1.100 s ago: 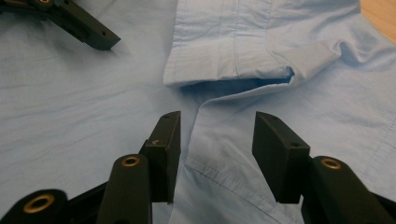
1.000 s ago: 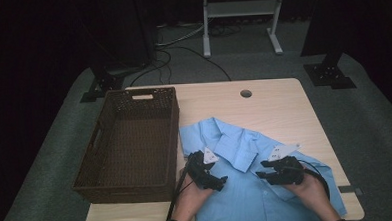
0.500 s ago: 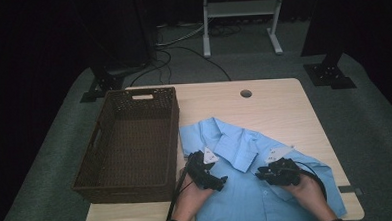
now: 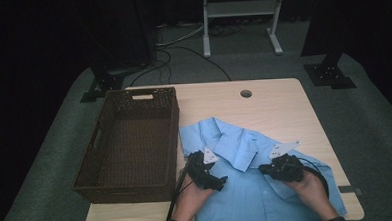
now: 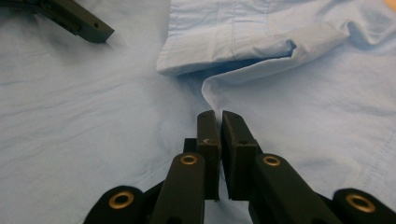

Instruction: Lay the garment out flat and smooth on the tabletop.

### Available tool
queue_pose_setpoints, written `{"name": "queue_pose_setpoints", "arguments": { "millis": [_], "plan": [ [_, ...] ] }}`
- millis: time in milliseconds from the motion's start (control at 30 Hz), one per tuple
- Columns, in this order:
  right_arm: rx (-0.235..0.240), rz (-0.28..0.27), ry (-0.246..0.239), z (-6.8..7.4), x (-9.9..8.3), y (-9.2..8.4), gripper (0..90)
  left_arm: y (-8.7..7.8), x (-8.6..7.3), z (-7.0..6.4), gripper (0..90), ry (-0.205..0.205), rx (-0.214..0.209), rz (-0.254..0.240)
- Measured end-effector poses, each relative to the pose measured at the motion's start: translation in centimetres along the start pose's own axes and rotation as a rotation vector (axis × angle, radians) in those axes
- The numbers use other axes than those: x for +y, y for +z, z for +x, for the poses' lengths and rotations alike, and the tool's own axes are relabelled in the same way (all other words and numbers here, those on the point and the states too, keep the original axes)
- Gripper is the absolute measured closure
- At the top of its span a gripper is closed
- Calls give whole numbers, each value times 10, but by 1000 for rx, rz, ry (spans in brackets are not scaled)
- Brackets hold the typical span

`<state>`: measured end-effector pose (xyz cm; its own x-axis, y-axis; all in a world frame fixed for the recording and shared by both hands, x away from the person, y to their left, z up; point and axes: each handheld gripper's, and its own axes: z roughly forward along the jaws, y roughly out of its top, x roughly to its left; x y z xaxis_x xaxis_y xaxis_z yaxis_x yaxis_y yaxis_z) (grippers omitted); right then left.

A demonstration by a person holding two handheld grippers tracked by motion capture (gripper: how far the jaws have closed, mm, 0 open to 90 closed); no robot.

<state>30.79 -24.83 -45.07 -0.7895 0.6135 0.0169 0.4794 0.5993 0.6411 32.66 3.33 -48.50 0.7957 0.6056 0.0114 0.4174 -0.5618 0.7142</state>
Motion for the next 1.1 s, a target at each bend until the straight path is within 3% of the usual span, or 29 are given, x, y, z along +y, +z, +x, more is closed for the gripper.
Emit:
{"name": "queue_pose_setpoints", "arguments": {
  "millis": [1100],
  "plan": [
    [-60,-90,19,-18,11,-31,865,1,1,-1,0,-13,17,0]
  ]
}}
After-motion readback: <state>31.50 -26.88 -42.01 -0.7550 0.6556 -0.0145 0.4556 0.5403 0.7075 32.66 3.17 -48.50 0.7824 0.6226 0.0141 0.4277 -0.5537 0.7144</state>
